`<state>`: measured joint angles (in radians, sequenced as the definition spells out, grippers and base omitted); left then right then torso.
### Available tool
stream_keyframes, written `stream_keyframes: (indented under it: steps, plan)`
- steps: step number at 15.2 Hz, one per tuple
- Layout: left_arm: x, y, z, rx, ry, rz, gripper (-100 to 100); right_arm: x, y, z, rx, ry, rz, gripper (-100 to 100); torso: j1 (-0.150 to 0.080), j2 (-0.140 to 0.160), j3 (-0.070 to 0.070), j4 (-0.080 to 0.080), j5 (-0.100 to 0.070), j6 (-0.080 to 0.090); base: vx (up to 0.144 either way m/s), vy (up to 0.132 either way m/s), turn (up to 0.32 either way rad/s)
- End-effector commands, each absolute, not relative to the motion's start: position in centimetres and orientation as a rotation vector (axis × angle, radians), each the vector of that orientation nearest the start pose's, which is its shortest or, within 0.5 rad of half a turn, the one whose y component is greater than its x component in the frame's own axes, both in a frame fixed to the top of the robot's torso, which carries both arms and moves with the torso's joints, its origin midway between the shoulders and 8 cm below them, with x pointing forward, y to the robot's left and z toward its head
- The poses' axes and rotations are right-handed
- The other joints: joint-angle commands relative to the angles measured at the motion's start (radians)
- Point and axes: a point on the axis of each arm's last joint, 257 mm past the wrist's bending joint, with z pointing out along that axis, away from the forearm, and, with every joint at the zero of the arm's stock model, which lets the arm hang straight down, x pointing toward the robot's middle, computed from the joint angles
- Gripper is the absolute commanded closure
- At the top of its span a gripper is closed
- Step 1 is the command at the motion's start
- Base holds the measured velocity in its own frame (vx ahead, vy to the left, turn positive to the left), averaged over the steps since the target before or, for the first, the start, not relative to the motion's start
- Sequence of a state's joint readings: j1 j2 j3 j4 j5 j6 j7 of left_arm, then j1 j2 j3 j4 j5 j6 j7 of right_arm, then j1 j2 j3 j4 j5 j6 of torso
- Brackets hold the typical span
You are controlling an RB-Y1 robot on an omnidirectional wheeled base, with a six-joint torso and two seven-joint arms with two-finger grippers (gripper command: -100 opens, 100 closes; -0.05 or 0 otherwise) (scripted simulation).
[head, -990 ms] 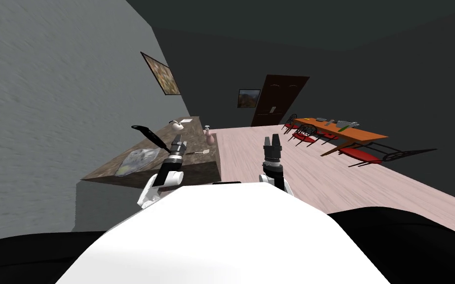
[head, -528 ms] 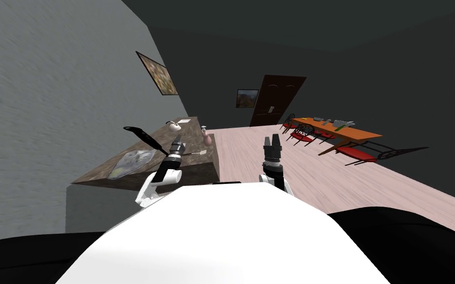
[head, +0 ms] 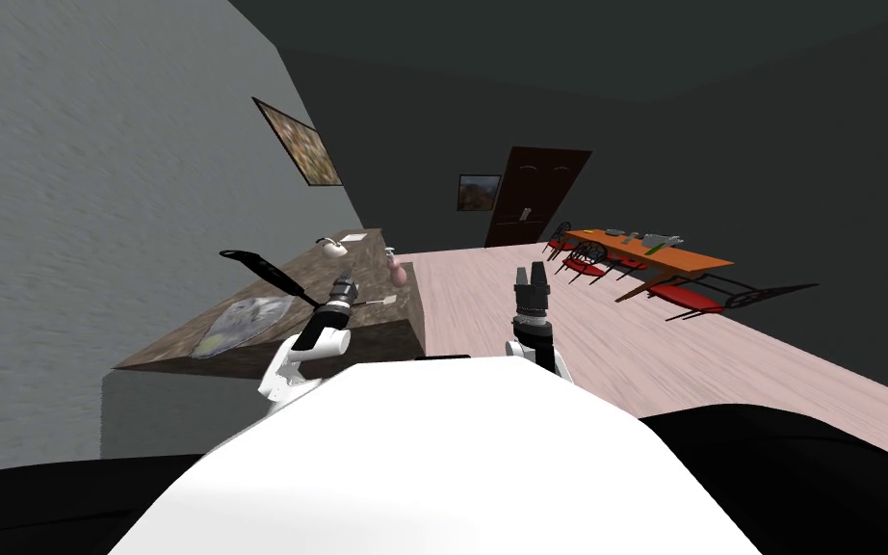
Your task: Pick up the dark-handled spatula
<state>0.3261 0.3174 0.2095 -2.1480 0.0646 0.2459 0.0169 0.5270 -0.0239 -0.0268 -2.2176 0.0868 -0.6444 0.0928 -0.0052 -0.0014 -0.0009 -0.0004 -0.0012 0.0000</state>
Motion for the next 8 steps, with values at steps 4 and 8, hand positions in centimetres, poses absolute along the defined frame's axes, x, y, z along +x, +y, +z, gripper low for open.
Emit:
stream_keyframes:
  steps: [4,8]
  plan:
    - [44.4,41.3,-12.8,-1.111,1.219,-0.794,-100,33.0,-27.3,1.4,0.496,0.667,1.147,0,0.001,0.000,0.000,0.000,0.000,0.000,0.022,-0.050,-0.028]
    - [44.3,42.8,-14.1,-1.160,1.249,-0.736,-100,33.0,-27.3,1.4,0.496,0.667,1.147,0,0.001,-0.001,-0.001,0.000,0.000,0.000,0.034,-0.049,-0.025]
